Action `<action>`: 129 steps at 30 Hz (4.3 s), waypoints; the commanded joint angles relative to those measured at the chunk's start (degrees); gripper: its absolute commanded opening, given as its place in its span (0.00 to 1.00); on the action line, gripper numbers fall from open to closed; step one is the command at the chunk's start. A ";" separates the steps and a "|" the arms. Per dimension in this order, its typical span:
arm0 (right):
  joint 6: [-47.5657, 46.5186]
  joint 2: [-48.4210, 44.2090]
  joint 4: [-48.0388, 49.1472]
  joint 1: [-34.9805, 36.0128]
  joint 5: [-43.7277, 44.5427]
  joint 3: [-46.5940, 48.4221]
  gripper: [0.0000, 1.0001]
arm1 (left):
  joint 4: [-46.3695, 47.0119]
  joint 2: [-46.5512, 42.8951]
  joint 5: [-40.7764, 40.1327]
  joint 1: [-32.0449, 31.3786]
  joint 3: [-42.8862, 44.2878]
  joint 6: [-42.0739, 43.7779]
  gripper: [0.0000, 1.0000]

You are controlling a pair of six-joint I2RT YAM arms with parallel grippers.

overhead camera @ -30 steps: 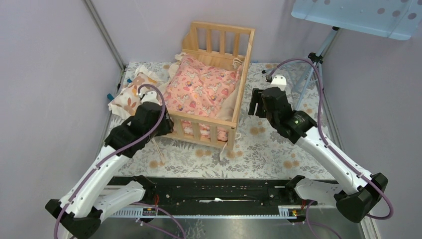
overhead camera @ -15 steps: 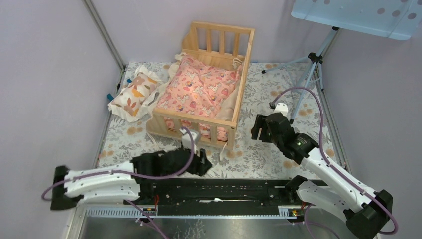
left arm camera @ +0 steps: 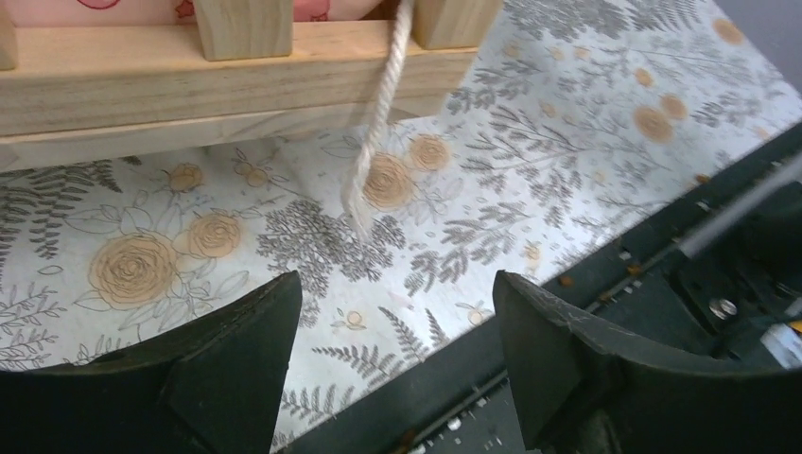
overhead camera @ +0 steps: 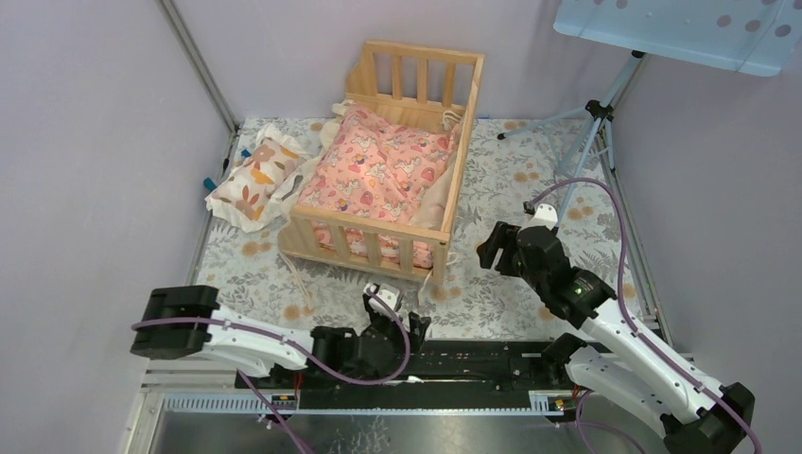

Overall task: Set up the pet bed
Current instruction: Cross the ropes on the bed frame.

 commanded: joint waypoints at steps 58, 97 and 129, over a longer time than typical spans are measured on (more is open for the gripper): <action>-11.82 -3.32 47.18 0.16 -19.03 -30.81 0.82 | -46.79 -12.34 4.69 -7.90 6.89 -31.21 0.00; -20.14 56.82 119.89 0.14 -28.02 -31.65 0.69 | -56.45 -24.03 3.54 -9.09 11.98 -27.84 0.00; -23.61 8.95 60.15 0.12 -23.25 -30.98 0.00 | -57.43 -26.04 8.62 -9.09 17.14 -20.86 0.00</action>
